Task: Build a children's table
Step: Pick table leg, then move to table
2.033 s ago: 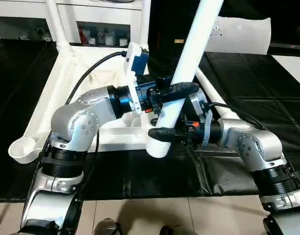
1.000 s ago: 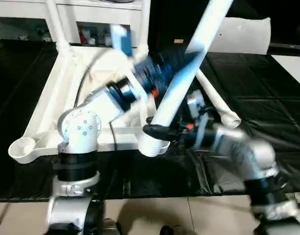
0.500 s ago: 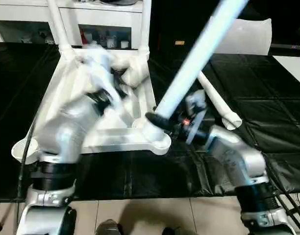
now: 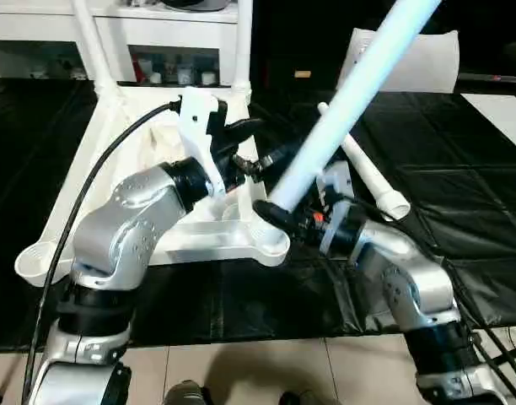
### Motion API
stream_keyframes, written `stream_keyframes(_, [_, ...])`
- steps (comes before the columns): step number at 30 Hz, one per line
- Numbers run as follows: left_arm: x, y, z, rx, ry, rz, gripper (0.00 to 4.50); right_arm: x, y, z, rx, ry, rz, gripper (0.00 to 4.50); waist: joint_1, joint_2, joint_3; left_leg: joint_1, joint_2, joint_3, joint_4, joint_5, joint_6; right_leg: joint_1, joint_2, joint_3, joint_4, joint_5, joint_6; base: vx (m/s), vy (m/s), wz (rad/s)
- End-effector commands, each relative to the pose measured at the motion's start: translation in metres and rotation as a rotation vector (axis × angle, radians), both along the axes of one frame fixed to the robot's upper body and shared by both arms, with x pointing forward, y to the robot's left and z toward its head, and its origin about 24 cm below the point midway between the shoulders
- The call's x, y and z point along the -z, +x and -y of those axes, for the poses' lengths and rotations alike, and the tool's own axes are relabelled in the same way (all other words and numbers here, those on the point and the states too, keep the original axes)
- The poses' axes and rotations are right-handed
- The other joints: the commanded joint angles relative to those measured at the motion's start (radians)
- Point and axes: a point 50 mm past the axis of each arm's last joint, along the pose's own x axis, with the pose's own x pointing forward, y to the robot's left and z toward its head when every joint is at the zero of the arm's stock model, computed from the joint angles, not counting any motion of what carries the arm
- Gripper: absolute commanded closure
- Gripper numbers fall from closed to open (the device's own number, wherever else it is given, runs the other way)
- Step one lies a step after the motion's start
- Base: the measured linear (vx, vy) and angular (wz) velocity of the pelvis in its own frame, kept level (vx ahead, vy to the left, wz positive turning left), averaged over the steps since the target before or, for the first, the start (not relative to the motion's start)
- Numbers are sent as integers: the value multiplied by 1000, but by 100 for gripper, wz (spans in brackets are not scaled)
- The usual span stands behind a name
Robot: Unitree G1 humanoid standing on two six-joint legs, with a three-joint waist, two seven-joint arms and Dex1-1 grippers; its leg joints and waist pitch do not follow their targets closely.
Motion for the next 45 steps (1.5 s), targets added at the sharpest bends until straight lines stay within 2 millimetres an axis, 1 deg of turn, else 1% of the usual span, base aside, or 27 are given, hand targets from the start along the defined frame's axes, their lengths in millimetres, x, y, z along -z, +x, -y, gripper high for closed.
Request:
stream_keyframes(1, [8, 2, -16, -144, 40, -3, 0, -3, 2, 13, 137, -19, 11, 259, -6, 21, -86, 20, 44, -24, -82, -261, -49, 47, -77, 49, -85, -355, -127, 0, 0, 0])
stream_keyframes(8, [8, 2, -16, -144, 40, -3, 0, -3, 2, 13, 137, -19, 11, 259, -12, 22, -89, 21, 41, -23, -79, -275, -29, 43, -76, 48, -91, -401, -108, 0, 0, 0])
stream_keyframes(9, [42, -11, -44, -376, 141, -66, 0, 1, -11, 22, 267, -16, -30, 259, -13, 24, -89, 21, 41, -23, -78, -273, -29, 42, -76, 48, -91, -398, -109, 0, 0, 0])
stream_keyframes(10, [62, -26, -60, -501, 202, -101, 0, 3, -22, 27, 332, -13, -54, 259, -15, 6, -93, 12, 50, -25, -85, -220, -29, 55, -78, 50, -79, -350, -101, 0, 0, 0])
stream_keyframes(11, [74, -38, -67, -562, 249, -116, 0, 4, -31, 31, 361, -12, -70, 259, -18, 8, -92, 4, 50, -23, -86, -187, -22, 55, -76, 53, -78, -307, -92, 60, -3, -3])
stream_keyframes(13, [84, -53, -72, -612, 264, -130, 0, 7, -40, 35, 390, -16, -79, 259, -36, 6, -98, 18, 40, -18, -81, -234, -20, 45, -70, 56, -90, -386, -51, 75, -5, -2])
stream_keyframes(16, [86, -61, -71, -648, 211, -137, 0, 12, -47, 40, 412, -23, -87, 259, -30, 10, -89, 29, 45, -18, -86, -297, -14, 25, -64, 52, -105, -409, -66, 0, 0, 0])
stream_keyframes(22, [83, -63, -67, -680, 195, -105, 0, 19, -56, 39, 421, -68, -111, 259, -46, -7, -69, 37, 30, -35, -83, -452, -40, 21, -72, 29, -145, -711, 45, 0, 0, 0])
stream_keyframes(26, [83, -64, -68, -707, 196, -100, 0, 21, -58, 38, 399, -102, -110, 259, -68, 6, -68, 44, 35, -51, -88, -521, -45, 35, -72, 0, -167, -709, 53, 0, 0, 0])
stream_keyframes(27, [83, -64, -69, -710, 190, -98, 0, 21, -58, 38, 399, -90, -113, 259, -65, 2, -63, -6, 30, -92, -126, -602, -37, 89, -94, -47, -133, -672, 24, 0, 0, 0])
stream_keyframes(28, [82, -64, -69, -712, 186, -97, 0, 21, -58, 37, 398, -83, -115, 259, -49, 37, -71, -71, 28, -114, -201, -744, -59, 159, -59, -45, 8, -503, -17, -75, 32, 13])
stream_keyframes(29, [81, -65, -69, -709, 183, -95, 0, 19, -58, 37, 392, -93, -102, 259, -54, 34, -66, -82, 14, -110, -218, -803, -71, 162, -38, -37, 58, -396, -39, -80, 9, 40])
stream_keyframes(30, [80, -66, -68, -701, 184, -94, 0, 18, -57, 37, 389, -103, -89, 259, -35, -9, -57, -53, -28, -68, -171, -715, -60, 123, -77, 9, 16, -776, -23, -80, 9, 40])
stream_keyframes(31, [80, -67, -67, -699, 183, -95, 0, 18, -56, 37, 392, -106, -83, 259, -71, -54, -51, 176, -46, -22, 130, -532, -72, -100, -103, 8, -215, -1174, 18, 48, -37, 71])
stream_keyframes(32, [80, -67, -67, -700, 184, -95, 0, 18, -56, 38, 394, -107, -82, 259, -106, -36, -3, 250, -90, -64, 258, -344, -28, -191, -144, -13, -288, -1323, -56, 164, -31, 42])
stream_keyframes(33, [80, -68, -67, -700, 184, -95, 0, 18, -56, 38, 394, -107, -82, 259, -108, -27, -14, 170, -83, -79, 231, -298, -5, -73, -161, 29, -247, -1302, -89, 164, -31, 42])
stream_keyframes(34, [80, -68, -66, -699, 184, -96, 0, 17, -54, 40, 415, -90, -86, 259, -95, -16, -38, 167, -33, -78, 99, -526, 0, 78, -145, -24, -152, -1062, -11, 172, 51, -10])
stream_keyframes(35, [80, -67, -65, -698, 183, -98, 0, 16, -53, 42, 426, -81, -77, 259, -102, 15, -43, 242, -11, -86, 66, -670, -13, 34, -82, -92, -129, -873, -1, 0, 0, 0])
stream_keyframes(36, [81, -67, -65, -696, 187, -101, 0, 15, -54, 43, 423, -91, -68, 259, -126, 40, -22, 133, 117, -180, -187, -1161, -17, 81, -20, -69, 138, -198, -4, 0, 0, 0])
stream_keyframes(38, [82, -67, -62, -687, 196, -98, 0, 16, -54, 44, 428, -112, -62, 259, -124, 53, -20, 149, 104, -170, -191, -1171, -5, 63, -22, -66, 138, -152, -22, -58, 10, 5])
stream_keyframes(39, [83, -65, -60, -676, 205, -104, 0, 14, -53, 46, 443, -121, -42, 259, -148, 43, -26, 154, 74, -152, -176, -1108, 6, 95, -37, -49, 117, -202, -21, 0, 0, 0])
stream_keyframes(40, [83, -65, -59, -675, 200, -103, 0, 14, -53, 47, 447, -121, -39, 259, -155, 32, -38, 170, 60, -156, -158, -1028, 19, 103, -47, -32, 85, -243, -11, 99, -20, -15])
stream_keyframes(41, [83, -64, -58, -674, 188, -99, 0, 13, -53, 48, 453, -124, -34, 259, -150, -8, -61, 169, 5, -140, -105, -761, 59, 128, -85, 24, -9, -368, -2, 106, -58, -17])
stream_keyframes(42, [83, -63, -58, -674, 188, -101, 0, 12, -53, 49, 451, -128, -25, 259, -110, -40, -80, 47, -70, -94, 42, -333, 109, 238, -185, 151, -101, -465, -9, 182, -57, -14])
stream_keyframes(43, [83, -63, -57, -676, 193, -103, 0, 13, -53, 50, 449, -136, -25, 259, -75, -48, -107, -16, -56, -116, 129, -107, 124, 273, -232, 211, -100, -305, -72, 113, -34, -5])
stream_keyframes(44, [83, -62, -57, -673, 192, -103, 0, 13, -53, 51, 450, -139, -27, 259, -75, -55, -104, -39, -45, -124, 122, -5, 110, 262, -223, 190, -72, -83, -100, 148, -8, -6])
stream_keyframes(45, [82, -62, -57, -671, 190, -102, 0, 13, -53, 51, 451, -140, -29, 259, -74, -43, -109, -50, -26, -124, 42, 254, 59, 219, -151, 89, 16, 465, -124, 72, -10, -9])
